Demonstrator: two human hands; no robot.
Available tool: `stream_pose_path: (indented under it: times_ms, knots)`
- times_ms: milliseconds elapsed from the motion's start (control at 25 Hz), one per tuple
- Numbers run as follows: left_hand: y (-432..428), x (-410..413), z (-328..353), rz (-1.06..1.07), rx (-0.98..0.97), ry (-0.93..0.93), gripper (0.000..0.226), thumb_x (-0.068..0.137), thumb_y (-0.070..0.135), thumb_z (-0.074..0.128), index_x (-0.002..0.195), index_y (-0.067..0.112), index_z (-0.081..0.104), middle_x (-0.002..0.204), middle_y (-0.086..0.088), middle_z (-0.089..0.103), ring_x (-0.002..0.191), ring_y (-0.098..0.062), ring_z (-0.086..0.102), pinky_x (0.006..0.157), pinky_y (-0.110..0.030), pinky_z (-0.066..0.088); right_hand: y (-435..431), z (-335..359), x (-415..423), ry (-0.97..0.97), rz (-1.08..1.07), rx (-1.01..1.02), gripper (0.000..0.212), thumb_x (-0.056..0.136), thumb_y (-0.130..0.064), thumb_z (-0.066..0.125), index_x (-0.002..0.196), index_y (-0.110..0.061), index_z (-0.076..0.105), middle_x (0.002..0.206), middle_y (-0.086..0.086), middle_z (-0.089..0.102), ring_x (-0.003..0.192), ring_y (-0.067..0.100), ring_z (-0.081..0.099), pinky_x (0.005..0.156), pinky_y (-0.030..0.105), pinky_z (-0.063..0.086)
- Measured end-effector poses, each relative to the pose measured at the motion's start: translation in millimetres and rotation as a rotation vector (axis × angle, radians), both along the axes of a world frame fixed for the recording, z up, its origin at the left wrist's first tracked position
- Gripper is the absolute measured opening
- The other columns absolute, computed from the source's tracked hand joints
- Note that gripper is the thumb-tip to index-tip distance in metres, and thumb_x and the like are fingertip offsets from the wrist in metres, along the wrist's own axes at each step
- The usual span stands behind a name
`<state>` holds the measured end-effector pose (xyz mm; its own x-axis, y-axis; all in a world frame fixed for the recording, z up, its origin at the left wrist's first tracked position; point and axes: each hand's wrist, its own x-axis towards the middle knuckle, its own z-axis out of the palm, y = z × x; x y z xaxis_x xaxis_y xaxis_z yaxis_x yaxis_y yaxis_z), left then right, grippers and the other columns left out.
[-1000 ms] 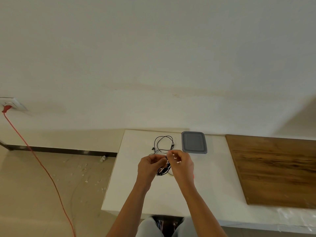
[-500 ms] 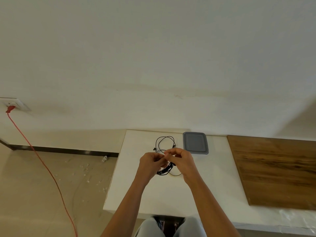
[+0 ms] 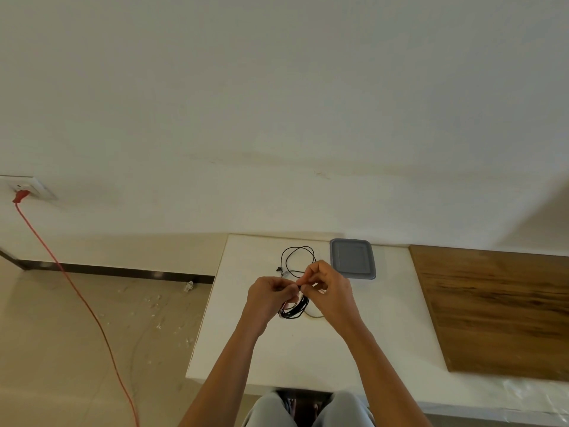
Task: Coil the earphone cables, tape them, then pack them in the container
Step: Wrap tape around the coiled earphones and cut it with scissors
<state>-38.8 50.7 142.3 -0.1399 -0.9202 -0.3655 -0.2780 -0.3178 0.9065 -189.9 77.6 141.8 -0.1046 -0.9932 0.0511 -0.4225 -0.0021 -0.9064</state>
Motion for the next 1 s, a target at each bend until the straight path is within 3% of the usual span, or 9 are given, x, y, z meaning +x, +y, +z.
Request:
stream_pose_path:
  times_ms: [120, 200, 320, 400, 560, 680, 840, 1000]
  knots:
    - [1, 1, 1, 0.049, 0.052, 0.106, 0.012, 0.088, 0.013, 0.066, 0.081, 0.013, 0.076, 0.072, -0.008, 0.073, 0.053, -0.008, 0.059, 0.049, -0.014, 0.042, 8, -4, 3, 0.052, -0.064, -0.145, 0.023, 0.079, -0.002, 0.073, 0.084, -0.020, 0.061, 0.077, -0.012, 0.070, 0.079, 0.002, 0.066, 0.068, 0.012, 0.051]
    - [1, 0, 2, 0.073, 0.094, 0.159, 0.012, 0.089, 0.014, 0.067, 0.083, 0.012, 0.077, 0.076, -0.010, 0.073, 0.063, -0.014, 0.060, 0.061, -0.022, 0.046, 11, -7, 6, 0.105, -0.094, -0.213, 0.019, 0.079, -0.002, 0.074, 0.085, -0.015, 0.061, 0.076, -0.013, 0.067, 0.076, 0.001, 0.065, 0.065, 0.011, 0.050]
    - [0, -2, 2, 0.083, 0.157, 0.225, 0.012, 0.088, 0.016, 0.068, 0.088, 0.008, 0.077, 0.075, -0.009, 0.072, 0.065, -0.018, 0.057, 0.070, -0.032, 0.044, 16, -9, 8, 0.301, -0.088, -0.350, 0.010, 0.083, -0.006, 0.072, 0.083, -0.011, 0.063, 0.074, -0.006, 0.067, 0.068, 0.009, 0.062, 0.060, 0.028, 0.054]
    - [-1, -2, 3, 0.101, 0.211, 0.287, 0.013, 0.088, 0.015, 0.067, 0.091, 0.004, 0.075, 0.070, -0.005, 0.070, 0.056, -0.015, 0.054, 0.064, -0.026, 0.046, 16, -11, 6, 0.423, -0.088, -0.482, 0.009, 0.080, -0.003, 0.074, 0.083, -0.009, 0.069, 0.074, -0.001, 0.068, 0.065, 0.016, 0.063, 0.056, 0.033, 0.054]
    - [-5, -3, 6, 0.170, 0.300, 0.378, 0.009, 0.088, 0.009, 0.066, 0.087, 0.005, 0.075, 0.066, -0.005, 0.069, 0.048, -0.012, 0.051, 0.052, -0.021, 0.047, 17, -13, 5, 0.536, -0.083, -0.626, 0.017, 0.073, 0.003, 0.080, 0.081, -0.011, 0.073, 0.070, -0.002, 0.067, 0.063, 0.016, 0.061, 0.055, 0.027, 0.053]
    - [-6, -6, 6, 0.196, 0.280, 0.337, 0.011, 0.090, 0.010, 0.065, 0.086, 0.006, 0.075, 0.062, -0.005, 0.067, 0.046, -0.013, 0.050, 0.049, -0.022, 0.045, 14, -16, 8, 0.556, -0.038, -0.634, 0.021, 0.073, 0.007, 0.077, 0.082, -0.012, 0.074, 0.071, -0.004, 0.067, 0.066, 0.014, 0.059, 0.059, 0.021, 0.051]
    - [-9, -10, 5, 0.243, 0.271, 0.296, 0.011, 0.089, 0.010, 0.066, 0.089, 0.005, 0.075, 0.067, -0.007, 0.067, 0.051, -0.014, 0.049, 0.049, -0.023, 0.045, 10, -21, 13, 0.547, -0.055, -0.580, 0.025, 0.074, 0.012, 0.074, 0.081, -0.012, 0.074, 0.072, -0.002, 0.067, 0.067, 0.015, 0.059, 0.060, 0.025, 0.052]
    - [-8, -10, 4, 0.253, 0.276, 0.274, 0.010, 0.089, 0.011, 0.066, 0.092, 0.005, 0.074, 0.067, -0.007, 0.066, 0.052, -0.014, 0.049, 0.049, -0.022, 0.045, 11, -26, 15, 0.647, -0.090, -0.649, 0.016, 0.073, 0.003, 0.079, 0.078, -0.013, 0.075, 0.066, -0.003, 0.068, 0.060, 0.014, 0.060, 0.055, 0.026, 0.051]
